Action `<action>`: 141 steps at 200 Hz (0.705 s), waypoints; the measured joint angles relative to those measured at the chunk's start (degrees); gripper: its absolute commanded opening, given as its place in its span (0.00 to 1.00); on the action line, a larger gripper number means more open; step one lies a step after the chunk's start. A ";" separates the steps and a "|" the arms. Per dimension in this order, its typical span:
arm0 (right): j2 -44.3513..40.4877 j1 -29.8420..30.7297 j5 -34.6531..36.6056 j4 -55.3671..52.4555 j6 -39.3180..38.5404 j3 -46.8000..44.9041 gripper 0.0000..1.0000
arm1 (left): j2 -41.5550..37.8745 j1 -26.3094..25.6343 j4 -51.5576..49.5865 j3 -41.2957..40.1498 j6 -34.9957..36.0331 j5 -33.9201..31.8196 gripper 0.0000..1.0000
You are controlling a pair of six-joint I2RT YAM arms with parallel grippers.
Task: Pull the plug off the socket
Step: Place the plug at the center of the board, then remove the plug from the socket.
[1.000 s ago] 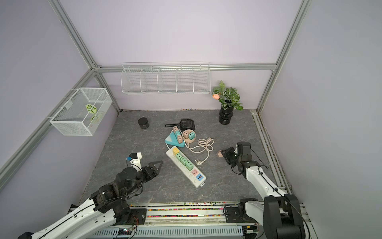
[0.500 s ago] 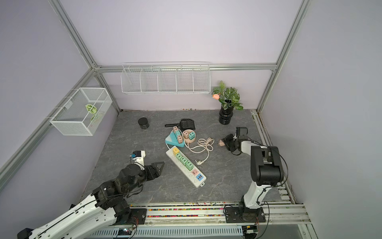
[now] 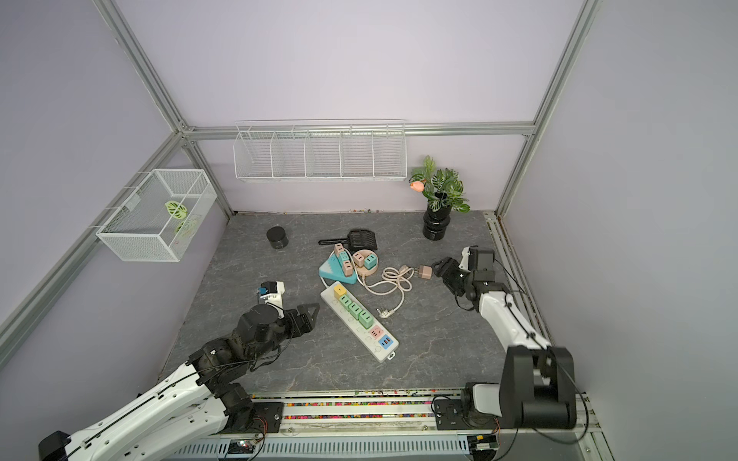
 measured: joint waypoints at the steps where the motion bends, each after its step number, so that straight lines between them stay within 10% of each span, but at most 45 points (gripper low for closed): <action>1: -0.81 0.13 -0.24 0.59 0.15 -0.74 0.65 | 0.00 0.02 0.15 -0.02 0.00 0.04 0.88; 70: -19.32 31.65 5.22 7.82 1.75 -12.70 0.65 | 0.96 0.92 9.31 -5.53 -3.63 4.11 0.88; 141: -5.40 51.34 17.59 -1.62 -22.64 -0.44 0.68 | 2.08 1.53 11.82 -10.60 -11.10 9.33 0.84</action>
